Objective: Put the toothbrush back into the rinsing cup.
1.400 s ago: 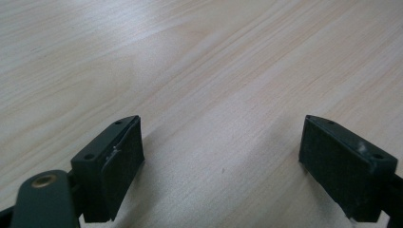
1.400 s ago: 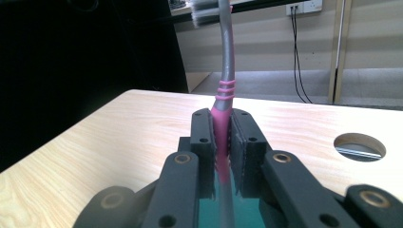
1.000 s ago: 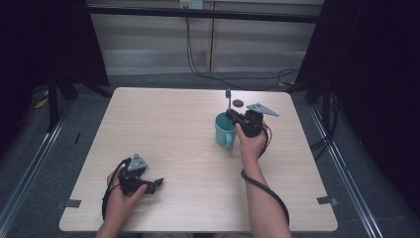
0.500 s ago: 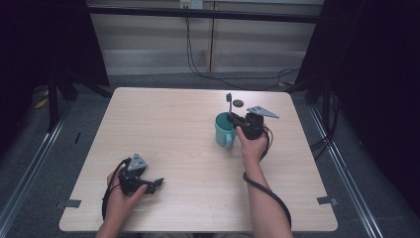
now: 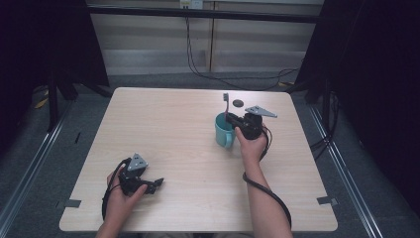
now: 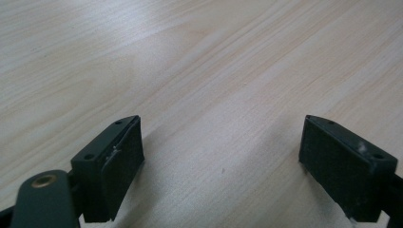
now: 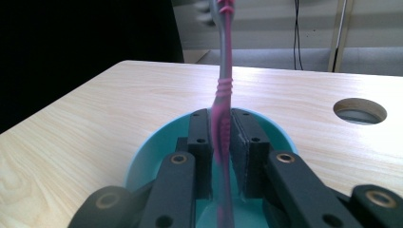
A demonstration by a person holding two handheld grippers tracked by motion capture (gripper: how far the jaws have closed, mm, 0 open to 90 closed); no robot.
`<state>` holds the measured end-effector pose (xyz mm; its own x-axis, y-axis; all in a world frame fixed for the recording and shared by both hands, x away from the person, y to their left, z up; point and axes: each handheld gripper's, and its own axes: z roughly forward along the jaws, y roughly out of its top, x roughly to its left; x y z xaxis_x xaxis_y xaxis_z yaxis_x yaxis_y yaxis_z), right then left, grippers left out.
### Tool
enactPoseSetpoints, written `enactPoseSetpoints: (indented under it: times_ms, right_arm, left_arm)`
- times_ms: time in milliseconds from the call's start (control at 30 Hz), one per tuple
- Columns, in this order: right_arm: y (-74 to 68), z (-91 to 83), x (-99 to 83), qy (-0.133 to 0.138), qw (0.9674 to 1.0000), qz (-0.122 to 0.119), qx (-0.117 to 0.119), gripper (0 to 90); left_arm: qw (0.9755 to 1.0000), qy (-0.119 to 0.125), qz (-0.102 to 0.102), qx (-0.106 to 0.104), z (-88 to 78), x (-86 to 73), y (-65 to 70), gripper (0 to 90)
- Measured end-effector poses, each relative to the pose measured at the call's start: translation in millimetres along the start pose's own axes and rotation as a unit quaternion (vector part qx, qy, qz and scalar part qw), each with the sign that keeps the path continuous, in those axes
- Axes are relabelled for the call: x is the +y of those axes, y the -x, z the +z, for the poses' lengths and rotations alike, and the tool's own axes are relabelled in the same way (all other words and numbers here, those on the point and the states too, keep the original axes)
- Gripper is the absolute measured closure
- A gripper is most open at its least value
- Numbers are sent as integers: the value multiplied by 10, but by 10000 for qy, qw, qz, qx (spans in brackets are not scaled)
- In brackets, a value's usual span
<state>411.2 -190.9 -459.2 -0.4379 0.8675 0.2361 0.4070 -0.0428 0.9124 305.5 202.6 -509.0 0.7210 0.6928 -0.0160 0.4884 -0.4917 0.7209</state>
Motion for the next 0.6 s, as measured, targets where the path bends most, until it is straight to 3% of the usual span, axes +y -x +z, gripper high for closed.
enactPoseSetpoints:
  times_ms: [167,600]
  right_arm:
    - [12,-19,5,3,10000,18,5,770]
    - [-46,-125,80,-48,9999,-139,28,591]
  left_arm:
    - [10000,0,1,4,0,0,0,144]
    - [10000,-1,3,4,0,0,0,144]
